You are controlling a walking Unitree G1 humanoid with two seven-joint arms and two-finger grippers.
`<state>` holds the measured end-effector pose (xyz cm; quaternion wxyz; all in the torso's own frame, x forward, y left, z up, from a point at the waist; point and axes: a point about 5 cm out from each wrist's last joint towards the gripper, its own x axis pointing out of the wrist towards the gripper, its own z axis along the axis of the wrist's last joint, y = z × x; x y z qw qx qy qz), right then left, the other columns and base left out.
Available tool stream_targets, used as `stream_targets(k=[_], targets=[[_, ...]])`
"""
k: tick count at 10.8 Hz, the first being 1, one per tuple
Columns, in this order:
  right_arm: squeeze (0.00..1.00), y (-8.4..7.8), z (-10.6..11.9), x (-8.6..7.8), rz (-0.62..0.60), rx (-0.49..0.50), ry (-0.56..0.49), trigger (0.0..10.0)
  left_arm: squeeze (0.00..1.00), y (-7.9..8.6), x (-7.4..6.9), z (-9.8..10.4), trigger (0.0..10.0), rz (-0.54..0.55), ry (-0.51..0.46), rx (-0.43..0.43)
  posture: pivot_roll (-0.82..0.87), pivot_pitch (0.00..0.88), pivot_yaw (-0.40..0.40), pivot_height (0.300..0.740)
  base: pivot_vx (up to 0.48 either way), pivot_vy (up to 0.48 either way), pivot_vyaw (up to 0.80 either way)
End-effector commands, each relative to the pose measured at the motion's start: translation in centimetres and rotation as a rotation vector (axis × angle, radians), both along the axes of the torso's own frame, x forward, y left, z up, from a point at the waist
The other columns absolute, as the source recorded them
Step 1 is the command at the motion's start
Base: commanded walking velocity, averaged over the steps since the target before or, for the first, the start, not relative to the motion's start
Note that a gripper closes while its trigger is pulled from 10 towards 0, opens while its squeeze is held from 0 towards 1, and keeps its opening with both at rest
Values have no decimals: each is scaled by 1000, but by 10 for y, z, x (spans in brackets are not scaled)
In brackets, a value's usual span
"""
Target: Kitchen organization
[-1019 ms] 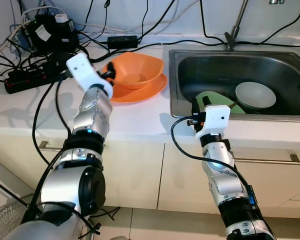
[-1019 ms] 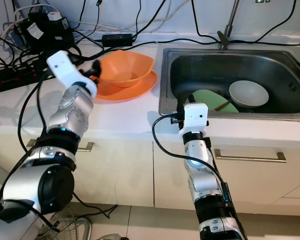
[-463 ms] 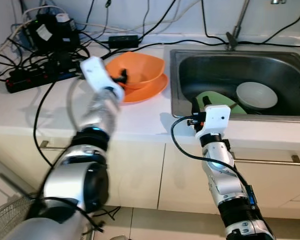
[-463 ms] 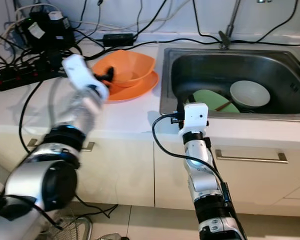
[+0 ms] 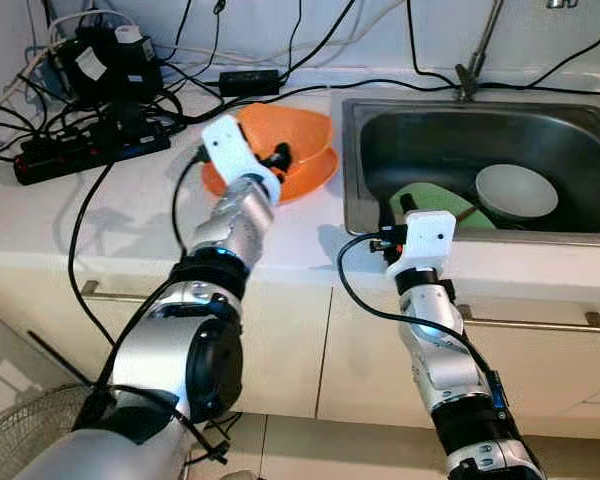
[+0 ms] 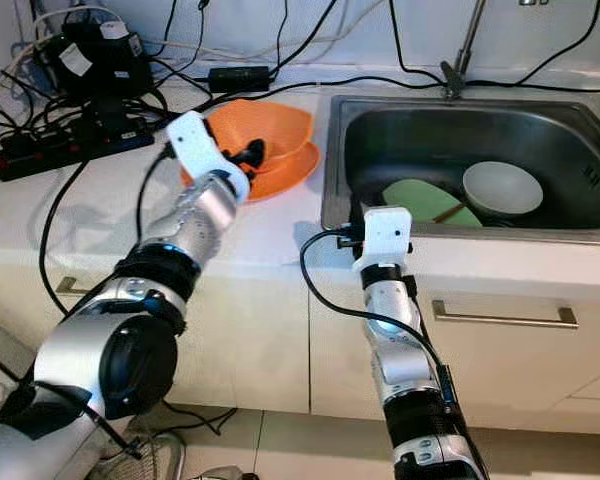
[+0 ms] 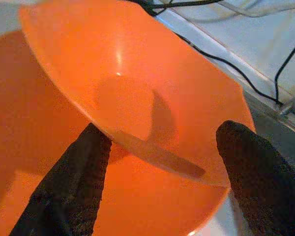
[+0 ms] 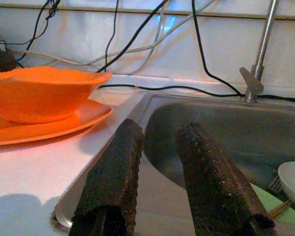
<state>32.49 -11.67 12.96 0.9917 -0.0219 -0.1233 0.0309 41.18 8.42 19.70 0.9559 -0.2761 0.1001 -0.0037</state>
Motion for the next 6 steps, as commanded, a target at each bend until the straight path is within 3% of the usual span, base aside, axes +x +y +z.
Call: stream_targets(k=[1, 4, 6], targets=[[0, 3, 3, 3, 4, 1, -2, 10000, 0, -2, 2, 5, 10000, 9, 18, -28, 36, 0, 60, 740, 0, 0, 0], [0, 5, 3, 3, 8, 3, 3, 10000, 0, 1, 1, -2, 10000, 43, 71, -69, 36, 0, 55, 740, 0, 0, 0], [0, 3, 3, 3, 5, 0, 4, 10000, 0, 3, -4, -20, 10000, 99, 164, -134, 30, 0, 52, 740, 0, 0, 0]])
